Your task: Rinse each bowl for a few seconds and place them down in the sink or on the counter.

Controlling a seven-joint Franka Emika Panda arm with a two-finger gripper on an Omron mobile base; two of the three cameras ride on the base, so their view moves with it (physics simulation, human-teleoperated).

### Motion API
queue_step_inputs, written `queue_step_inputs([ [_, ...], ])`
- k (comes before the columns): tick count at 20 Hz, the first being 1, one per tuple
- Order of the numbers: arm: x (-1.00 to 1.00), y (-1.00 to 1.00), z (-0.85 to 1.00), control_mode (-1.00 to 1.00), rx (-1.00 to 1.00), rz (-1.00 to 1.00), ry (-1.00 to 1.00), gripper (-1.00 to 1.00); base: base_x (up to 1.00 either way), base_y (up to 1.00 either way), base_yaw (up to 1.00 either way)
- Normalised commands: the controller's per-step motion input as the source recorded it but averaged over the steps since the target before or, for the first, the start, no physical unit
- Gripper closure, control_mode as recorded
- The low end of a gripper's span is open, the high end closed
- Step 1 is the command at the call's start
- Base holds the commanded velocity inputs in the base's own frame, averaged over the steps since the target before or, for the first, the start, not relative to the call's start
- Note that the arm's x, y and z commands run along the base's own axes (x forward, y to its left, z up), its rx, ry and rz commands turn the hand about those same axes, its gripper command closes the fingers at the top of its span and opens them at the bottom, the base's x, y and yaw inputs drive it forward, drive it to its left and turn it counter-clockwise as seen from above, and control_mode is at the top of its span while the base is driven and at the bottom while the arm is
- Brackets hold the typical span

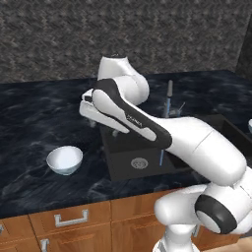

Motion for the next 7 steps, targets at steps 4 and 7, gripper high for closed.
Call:
queue_step_inputs([
  [4, -0.86, -0.83, 1.0, -1.0, 0.09, 0.05, -0.06, -1.0, 0.0, 0.0, 0.0],
  [7, -0.9, -0.8, 1.0, -1.0, 0.13, 0.05, -0.03, -1.0, 0.0, 0.0, 0.0],
])
